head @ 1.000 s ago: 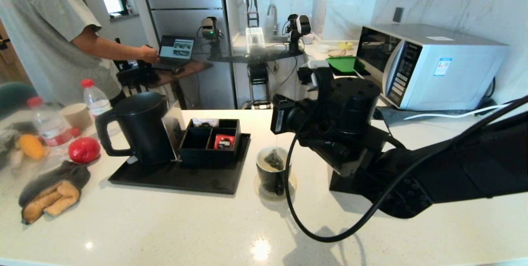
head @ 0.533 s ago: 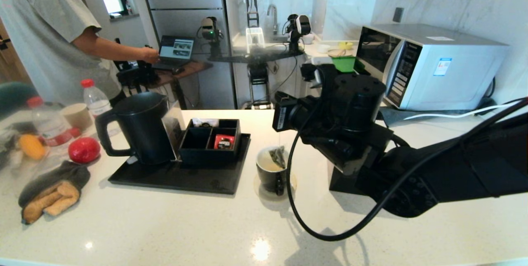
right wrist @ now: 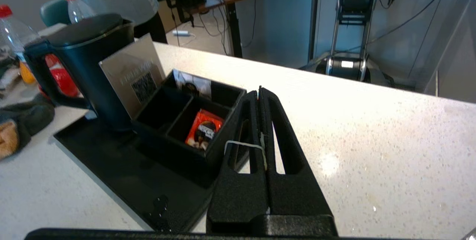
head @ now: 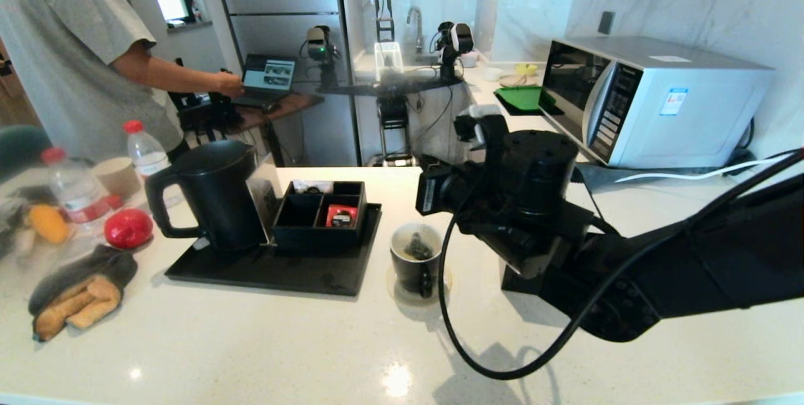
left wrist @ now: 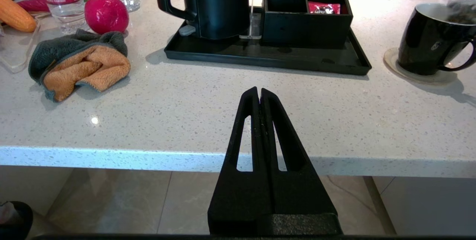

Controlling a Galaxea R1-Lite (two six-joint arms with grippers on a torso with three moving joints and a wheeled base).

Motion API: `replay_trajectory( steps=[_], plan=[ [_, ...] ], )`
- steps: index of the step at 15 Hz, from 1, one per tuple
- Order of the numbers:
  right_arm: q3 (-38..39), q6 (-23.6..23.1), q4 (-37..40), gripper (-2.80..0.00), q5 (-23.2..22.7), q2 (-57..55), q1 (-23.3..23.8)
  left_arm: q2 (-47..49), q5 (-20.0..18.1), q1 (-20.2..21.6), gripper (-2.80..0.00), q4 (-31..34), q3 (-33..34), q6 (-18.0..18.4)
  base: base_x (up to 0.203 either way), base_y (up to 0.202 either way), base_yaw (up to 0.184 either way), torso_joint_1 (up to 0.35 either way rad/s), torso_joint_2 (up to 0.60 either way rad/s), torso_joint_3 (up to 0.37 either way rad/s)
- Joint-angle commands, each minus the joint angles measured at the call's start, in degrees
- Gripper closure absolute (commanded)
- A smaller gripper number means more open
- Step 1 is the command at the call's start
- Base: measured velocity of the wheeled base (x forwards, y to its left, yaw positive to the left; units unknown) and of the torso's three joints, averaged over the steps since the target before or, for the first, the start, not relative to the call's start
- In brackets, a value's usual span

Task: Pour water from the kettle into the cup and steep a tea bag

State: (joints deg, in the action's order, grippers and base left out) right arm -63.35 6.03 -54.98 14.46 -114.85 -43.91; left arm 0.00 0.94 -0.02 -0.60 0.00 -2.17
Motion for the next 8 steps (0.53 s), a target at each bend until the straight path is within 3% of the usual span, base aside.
replay_trajectory(
  steps=[1, 8],
  plan=[
    [0.86, 0.03, -0.39, 0.00, 0.04, -1.68, -0.11, 0.00, 0.03, 0.02, 0.00, -0.02, 0.00, -0.03, 0.000, 0.000, 0.000, 0.000, 0.00, 0.000],
    [1.21, -0.06, -0.57, 0.00, 0.04, -5.11, -0.30, 0.00, 0.03, -0.03, 0.00, -0.02, 0.00, -0.03, 0.000, 0.000, 0.000, 0.000, 0.00, 0.000]
  ],
)
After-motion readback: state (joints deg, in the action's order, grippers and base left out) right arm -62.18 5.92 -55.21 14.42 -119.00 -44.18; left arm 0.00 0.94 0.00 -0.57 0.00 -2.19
